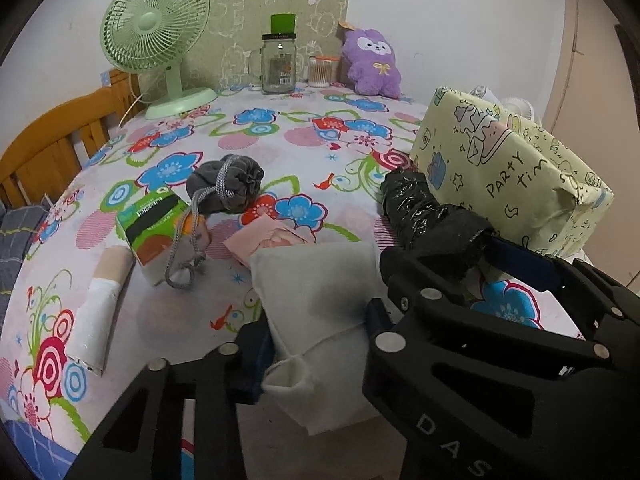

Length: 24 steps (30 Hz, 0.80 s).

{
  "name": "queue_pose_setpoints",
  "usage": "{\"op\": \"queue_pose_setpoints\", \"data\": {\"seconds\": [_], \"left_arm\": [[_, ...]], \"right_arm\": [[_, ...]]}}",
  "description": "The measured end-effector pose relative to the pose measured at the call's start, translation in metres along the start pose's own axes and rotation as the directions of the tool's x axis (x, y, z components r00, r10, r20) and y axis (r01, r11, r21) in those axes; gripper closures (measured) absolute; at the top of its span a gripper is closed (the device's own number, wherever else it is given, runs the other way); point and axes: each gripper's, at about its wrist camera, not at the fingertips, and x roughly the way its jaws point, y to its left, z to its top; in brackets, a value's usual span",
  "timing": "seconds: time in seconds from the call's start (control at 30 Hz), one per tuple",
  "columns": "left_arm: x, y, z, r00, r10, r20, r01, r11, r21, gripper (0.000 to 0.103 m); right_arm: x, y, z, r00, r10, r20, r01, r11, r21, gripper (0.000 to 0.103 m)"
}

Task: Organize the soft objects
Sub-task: 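Grasp the white tissue pack with the left tool while the right tool holds the black item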

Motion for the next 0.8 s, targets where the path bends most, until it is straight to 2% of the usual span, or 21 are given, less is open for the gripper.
{"op": "queue_pose_setpoints", "data": {"seconds": [0.2, 0.43, 0.8], "left_arm": [[-0.008, 0.005, 0.005, 0.999, 0.032, 0.039, -0.033, 0.999, 0.01, 0.07], [-0.007, 0.017, 0.021, 0.992, 0.09, 0.089, -0.091, 0.996, 0.008, 0.071], [0.011, 0.023, 0.025, 0.993, 0.094, 0.07, -0.095, 0.995, 0.019, 0.07]], "right_arm": [[-0.002, 0.007, 0.005, 1.0, 0.012, 0.015, -0.012, 1.0, -0.011, 0.025], [-0.001, 0.009, 0.018, 0.999, 0.009, 0.039, -0.01, 1.0, 0.017, 0.025], [0.016, 0.01, 0.023, 0.997, -0.081, 0.01, 0.08, 0.996, 0.04, 0.026]]}}
